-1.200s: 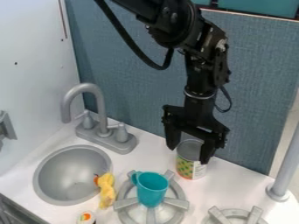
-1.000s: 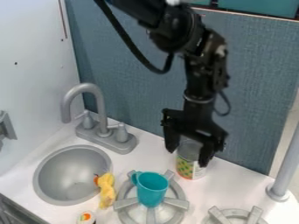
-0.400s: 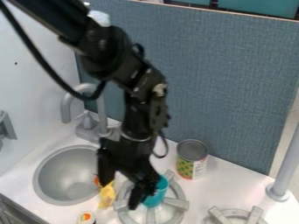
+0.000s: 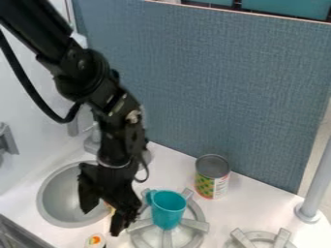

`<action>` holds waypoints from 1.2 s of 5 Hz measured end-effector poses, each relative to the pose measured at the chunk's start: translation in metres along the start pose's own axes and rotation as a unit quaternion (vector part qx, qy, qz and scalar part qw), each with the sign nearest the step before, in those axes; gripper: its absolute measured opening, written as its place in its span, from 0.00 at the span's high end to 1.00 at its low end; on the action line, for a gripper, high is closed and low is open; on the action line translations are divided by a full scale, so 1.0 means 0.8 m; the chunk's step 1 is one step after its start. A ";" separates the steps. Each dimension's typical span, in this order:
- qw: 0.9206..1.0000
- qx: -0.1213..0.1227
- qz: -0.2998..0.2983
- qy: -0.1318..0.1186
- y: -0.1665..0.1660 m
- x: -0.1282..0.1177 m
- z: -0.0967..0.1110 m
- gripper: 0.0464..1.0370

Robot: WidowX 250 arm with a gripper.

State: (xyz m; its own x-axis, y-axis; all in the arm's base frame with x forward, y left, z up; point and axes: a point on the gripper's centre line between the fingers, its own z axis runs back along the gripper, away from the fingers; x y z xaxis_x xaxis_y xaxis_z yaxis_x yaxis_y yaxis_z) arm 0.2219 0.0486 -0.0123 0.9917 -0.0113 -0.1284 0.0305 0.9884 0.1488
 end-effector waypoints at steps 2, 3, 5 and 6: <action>0.999 -0.018 -0.032 0.015 0.019 0.001 -0.059 0.04; 0.999 -0.021 -0.024 0.014 0.026 -0.001 -0.078 0.04; 0.999 -0.023 -0.015 0.041 0.028 0.005 -0.107 0.08; 0.999 -0.026 -0.011 0.047 0.026 0.007 -0.114 0.36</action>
State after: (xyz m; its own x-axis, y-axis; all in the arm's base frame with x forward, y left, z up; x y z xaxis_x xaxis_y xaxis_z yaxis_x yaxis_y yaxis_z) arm 0.2168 0.0828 -0.0991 0.9747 -0.0205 -0.2226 0.0425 0.9947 0.0942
